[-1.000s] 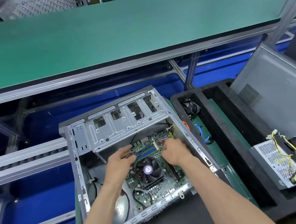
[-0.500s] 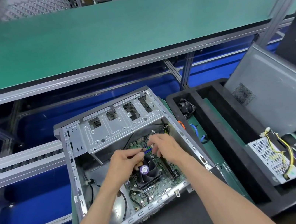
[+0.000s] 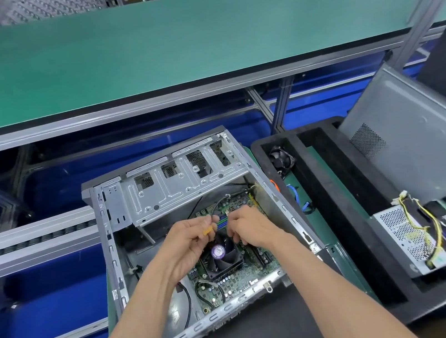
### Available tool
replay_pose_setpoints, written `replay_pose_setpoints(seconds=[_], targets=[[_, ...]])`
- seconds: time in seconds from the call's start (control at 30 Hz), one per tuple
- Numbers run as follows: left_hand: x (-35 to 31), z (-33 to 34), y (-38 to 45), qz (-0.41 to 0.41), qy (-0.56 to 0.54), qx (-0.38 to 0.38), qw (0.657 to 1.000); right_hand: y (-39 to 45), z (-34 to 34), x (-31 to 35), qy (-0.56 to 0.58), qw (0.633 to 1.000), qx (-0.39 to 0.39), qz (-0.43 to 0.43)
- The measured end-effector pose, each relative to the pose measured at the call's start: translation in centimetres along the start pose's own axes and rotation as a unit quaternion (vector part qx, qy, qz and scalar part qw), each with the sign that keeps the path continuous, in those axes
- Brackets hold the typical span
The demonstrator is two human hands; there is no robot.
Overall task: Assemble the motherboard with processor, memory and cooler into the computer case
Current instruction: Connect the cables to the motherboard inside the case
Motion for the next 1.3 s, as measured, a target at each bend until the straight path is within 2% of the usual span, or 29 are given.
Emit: replay_pose_setpoints(seconds=[0.23, 0.47, 0.57, 0.63, 0.73, 0.83, 1.0, 1.13, 1.2, 1.3], targets=[[0.1, 0.8, 0.1, -0.016, -0.079, 0.024, 0.996, -0.2, 0.3, 0.1, -0.01, 1.0, 0.012, -0.003], [-0.4, 1.1, 0.2, -0.01, -0.083, 0.027, 0.996, 0.1, 0.5, 0.0, -0.052, 0.999, 0.013, -0.007], [-0.8, 1.1, 0.4, 0.005, -0.069, 0.031, 0.997, -0.1, 0.9, 0.6, -0.124, 0.992, 0.011, -0.02], [-1.3, 1.1, 0.5, 0.022, -0.031, 0.032, 0.999, -0.6, 1.8, 1.6, -0.237, 0.97, 0.002, -0.047], [-2.6, 1.2, 0.8, 0.051, 0.097, 0.02, 0.994, -1.2, 3.9, 3.5, -0.409, 0.903, -0.05, -0.118], [-3.9, 0.9, 1.1, 0.056, 0.231, 0.024, 0.971, -1.4, 4.7, 4.3, -0.441, 0.882, -0.077, -0.148], [-5.2, 1.1, 1.4, 0.084, 0.415, 0.028, 0.906, -1.9, 5.2, 4.4, -0.454, 0.876, -0.072, -0.149], [-6.1, 1.5, 1.4, 0.128, 0.472, 0.034, 0.872, -3.3, 6.8, 5.1, -0.433, 0.887, -0.042, -0.155], [-6.4, 1.6, 1.4, 0.146, 0.489, 0.035, 0.859, -4.4, 8.7, 5.8, -0.392, 0.905, 0.007, -0.164], [-6.8, 1.6, 1.3, 0.162, 0.505, 0.034, 0.847, -6.1, 12.8, 5.7, -0.266, 0.941, 0.168, -0.128]])
Point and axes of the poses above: each hand's wrist, its own y-axis towards the middle knuckle, its own z-axis out of the palm, x = y × z, the point moved 10 cm from there along y, towards the middle knuckle, and after that the axes turned 10 degrees about y, right-handed, at the moved point
